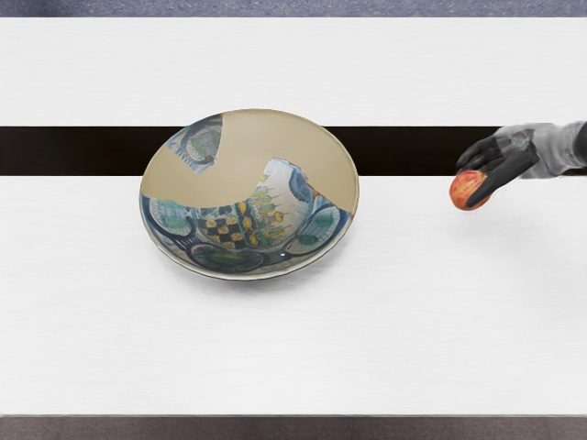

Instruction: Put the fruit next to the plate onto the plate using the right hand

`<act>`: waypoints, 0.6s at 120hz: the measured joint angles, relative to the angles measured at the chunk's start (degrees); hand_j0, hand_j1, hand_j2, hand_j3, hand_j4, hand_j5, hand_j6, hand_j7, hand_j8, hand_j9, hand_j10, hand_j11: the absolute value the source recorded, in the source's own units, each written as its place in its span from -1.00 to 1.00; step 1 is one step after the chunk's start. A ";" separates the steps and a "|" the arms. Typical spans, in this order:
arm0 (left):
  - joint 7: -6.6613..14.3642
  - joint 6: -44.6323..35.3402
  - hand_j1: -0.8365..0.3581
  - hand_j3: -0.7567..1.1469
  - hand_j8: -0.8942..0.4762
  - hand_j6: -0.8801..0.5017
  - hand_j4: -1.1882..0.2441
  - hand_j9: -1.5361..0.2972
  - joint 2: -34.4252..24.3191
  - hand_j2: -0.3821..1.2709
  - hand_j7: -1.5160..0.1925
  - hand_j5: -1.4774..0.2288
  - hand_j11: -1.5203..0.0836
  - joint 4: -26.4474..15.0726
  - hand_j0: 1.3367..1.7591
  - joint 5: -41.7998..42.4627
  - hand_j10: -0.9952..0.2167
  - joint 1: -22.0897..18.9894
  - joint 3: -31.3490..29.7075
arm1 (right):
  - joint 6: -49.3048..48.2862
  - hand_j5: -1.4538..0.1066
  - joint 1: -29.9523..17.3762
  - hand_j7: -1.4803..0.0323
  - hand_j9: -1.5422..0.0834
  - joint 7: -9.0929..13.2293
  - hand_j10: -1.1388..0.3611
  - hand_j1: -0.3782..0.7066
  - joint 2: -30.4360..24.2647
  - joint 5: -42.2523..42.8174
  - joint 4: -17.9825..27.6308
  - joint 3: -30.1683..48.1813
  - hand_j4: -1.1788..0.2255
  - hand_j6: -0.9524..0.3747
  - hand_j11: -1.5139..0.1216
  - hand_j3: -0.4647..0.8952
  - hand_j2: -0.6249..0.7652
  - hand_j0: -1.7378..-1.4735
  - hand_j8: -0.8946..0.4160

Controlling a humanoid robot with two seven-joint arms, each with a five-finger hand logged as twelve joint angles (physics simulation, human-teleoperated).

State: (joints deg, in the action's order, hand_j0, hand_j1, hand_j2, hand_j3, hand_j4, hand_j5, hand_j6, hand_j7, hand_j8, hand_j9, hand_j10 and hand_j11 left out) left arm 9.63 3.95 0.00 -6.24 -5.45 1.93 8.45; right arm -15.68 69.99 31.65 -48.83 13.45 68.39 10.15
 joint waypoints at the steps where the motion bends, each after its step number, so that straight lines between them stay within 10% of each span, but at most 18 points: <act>1: 0.00 0.00 0.50 -0.20 -0.05 -0.08 0.32 0.33 0.00 -0.48 0.41 0.36 0.51 0.00 0.52 0.00 0.24 0.00 0.00 | -0.24 -0.48 0.25 -0.31 -0.36 0.01 -0.22 0.15 -0.01 -0.30 0.03 0.02 -0.30 -0.33 -0.41 -0.31 0.42 -0.40 -0.18; 72: 0.02 0.00 0.50 -0.20 -0.05 -0.08 0.32 0.33 0.00 -0.48 0.41 0.36 0.51 0.00 0.52 0.00 0.24 0.00 -0.01 | -3.47 -0.45 12.41 -0.33 -0.35 0.14 -0.13 0.34 10.22 -10.05 1.26 0.22 -0.34 -0.29 -0.35 -0.32 0.66 -0.40 -0.16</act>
State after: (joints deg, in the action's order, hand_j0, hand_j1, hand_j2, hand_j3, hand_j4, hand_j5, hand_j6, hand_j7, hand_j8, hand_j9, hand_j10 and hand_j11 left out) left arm 9.65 3.96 0.00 -6.24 -5.45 1.93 8.44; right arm -19.15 82.40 31.79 -38.61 3.40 69.65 10.37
